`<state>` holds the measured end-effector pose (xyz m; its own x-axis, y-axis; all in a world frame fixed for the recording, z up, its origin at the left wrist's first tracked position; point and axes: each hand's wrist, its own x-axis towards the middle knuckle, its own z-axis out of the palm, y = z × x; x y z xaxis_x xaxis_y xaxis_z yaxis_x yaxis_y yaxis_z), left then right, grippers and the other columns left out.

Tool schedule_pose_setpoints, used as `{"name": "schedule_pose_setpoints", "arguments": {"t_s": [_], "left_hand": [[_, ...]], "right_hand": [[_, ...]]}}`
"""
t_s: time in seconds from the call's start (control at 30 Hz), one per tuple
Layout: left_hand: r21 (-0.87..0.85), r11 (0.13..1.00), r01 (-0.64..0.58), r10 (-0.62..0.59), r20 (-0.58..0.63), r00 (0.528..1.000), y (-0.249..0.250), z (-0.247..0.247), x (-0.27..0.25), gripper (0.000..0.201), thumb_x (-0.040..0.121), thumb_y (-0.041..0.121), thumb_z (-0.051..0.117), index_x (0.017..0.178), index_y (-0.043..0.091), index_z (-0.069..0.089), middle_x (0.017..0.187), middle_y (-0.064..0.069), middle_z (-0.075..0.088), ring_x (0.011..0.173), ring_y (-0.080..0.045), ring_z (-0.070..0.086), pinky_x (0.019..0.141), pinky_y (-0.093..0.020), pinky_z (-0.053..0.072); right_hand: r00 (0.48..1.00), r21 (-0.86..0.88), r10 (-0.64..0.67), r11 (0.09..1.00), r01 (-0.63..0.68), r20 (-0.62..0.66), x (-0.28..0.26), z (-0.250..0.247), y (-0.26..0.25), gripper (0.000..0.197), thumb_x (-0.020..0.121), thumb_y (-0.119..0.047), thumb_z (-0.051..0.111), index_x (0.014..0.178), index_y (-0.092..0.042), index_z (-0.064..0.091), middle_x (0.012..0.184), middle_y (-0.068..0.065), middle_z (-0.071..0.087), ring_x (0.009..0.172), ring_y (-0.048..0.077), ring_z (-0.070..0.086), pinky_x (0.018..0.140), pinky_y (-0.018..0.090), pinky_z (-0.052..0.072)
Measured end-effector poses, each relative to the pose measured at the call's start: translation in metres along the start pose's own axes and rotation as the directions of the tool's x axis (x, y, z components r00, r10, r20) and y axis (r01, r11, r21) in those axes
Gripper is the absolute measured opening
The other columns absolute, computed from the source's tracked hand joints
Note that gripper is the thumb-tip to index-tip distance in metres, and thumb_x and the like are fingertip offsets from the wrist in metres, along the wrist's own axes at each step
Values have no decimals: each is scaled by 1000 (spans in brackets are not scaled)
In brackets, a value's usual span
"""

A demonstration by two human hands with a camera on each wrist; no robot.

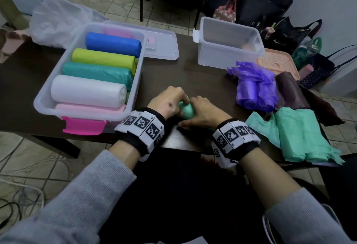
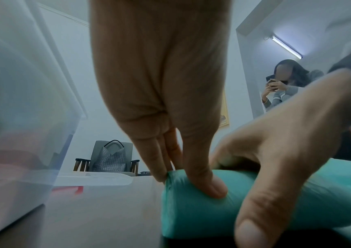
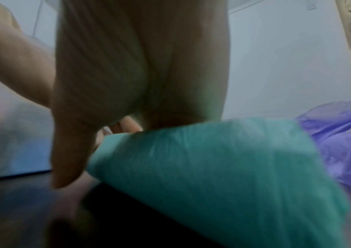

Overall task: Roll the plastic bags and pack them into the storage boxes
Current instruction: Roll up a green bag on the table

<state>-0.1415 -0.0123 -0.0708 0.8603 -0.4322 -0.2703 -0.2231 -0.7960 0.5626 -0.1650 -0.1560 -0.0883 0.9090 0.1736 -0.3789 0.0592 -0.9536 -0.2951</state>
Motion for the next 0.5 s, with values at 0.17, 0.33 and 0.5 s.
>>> {"name": "schedule_pose_setpoints", "arguments": {"t_s": [0.17, 0.33, 0.5], "left_hand": [[48, 999, 5, -5, -6, 1000, 16, -5, -7, 38, 80, 8, 66, 117, 13, 62, 120, -13, 57, 111, -30, 56, 89, -36, 48], [34, 999, -31, 37, -189, 981, 61, -42, -17, 31, 94, 5, 46, 122, 5, 58, 121, -15, 61, 110, -29, 59, 84, -33, 45], [-63, 994, -90, 61, -362, 930, 50, -146, -33, 33, 95, 22, 52, 127, 19, 57, 129, -2, 58, 117, -17, 55, 95, -27, 42]], "right_hand": [[1000, 18, 6, 1000, -6, 5, -2, 4, -1, 67, 84, -41, 63, 134, -6, 35, 128, 14, 41, 122, 29, 35, 103, 42, 33], [985, 213, 7, 977, 30, -171, 10, -22, -18, 81, 63, -66, 46, 122, -10, 49, 119, 13, 50, 113, 30, 46, 90, 34, 38], [911, 398, -34, 892, 213, -411, 28, -71, -60, 70, 79, -56, 60, 130, -12, 41, 122, 8, 45, 115, 24, 44, 97, 38, 41]]}}
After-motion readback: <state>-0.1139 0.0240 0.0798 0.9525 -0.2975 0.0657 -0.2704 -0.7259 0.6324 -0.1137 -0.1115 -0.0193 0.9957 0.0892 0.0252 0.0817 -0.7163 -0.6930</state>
